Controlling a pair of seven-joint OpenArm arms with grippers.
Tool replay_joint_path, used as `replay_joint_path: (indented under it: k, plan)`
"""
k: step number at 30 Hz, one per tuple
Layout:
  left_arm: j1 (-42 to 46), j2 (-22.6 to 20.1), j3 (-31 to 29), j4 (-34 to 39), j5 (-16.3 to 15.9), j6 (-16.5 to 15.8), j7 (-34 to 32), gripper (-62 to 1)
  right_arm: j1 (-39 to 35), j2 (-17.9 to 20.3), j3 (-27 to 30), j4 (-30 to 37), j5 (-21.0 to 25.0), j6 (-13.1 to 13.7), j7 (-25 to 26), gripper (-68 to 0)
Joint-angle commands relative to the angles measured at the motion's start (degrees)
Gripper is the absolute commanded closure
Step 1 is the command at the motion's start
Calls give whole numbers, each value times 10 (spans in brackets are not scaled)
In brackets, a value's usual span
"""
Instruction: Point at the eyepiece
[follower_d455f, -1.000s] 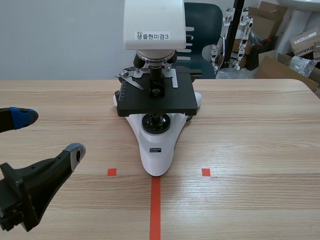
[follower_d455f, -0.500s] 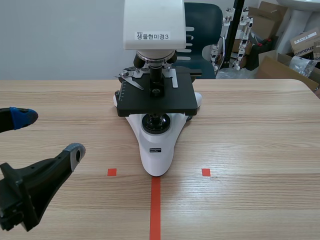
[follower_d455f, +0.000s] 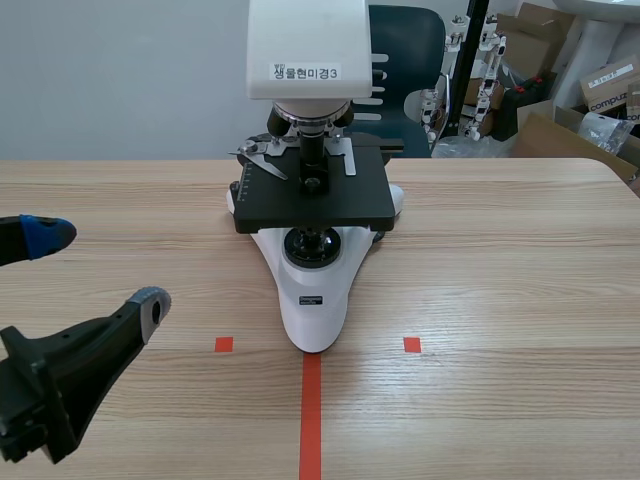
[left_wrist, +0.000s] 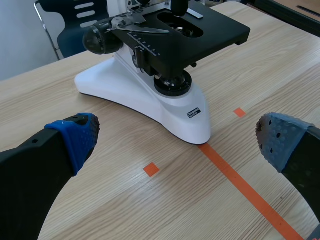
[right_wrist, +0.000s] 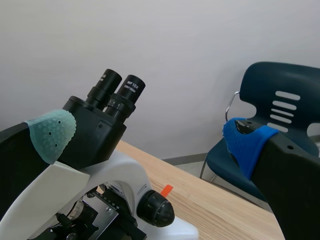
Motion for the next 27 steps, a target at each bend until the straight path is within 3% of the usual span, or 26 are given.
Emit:
replay_joint_path:
  k: [1,3,6,8,11,16,27]
  plan:
    - [0,3,1,10,-5,-1,-6,-623,21,-7,5,-12,4,2,6,-679]
    - [0,3,1,10,-5,-1,-6,-623,27,-21,4,-26,5,-5,0,-670]
    - [0,3,1,10,-5,-1,-6,-623,38,-40,4,-52,4,-25,-1,-603]
    - [0,3,1,10,-5,-1,-6,-623,50,-51,4,-76,5,-40,-1,-504]
    - [0,3,1,10,-5,-1,-6,-623,69,-65,4,-106,4,-40,-6,-337]
    - [0,3,1,10,-5,-1,-6,-623,90,-81,4,-126,4,-39,-12,-161]
    - [0,3,1,10,-4,-1,-6,-623,104,-114,-18,-126,-6,-28,-25,-17]
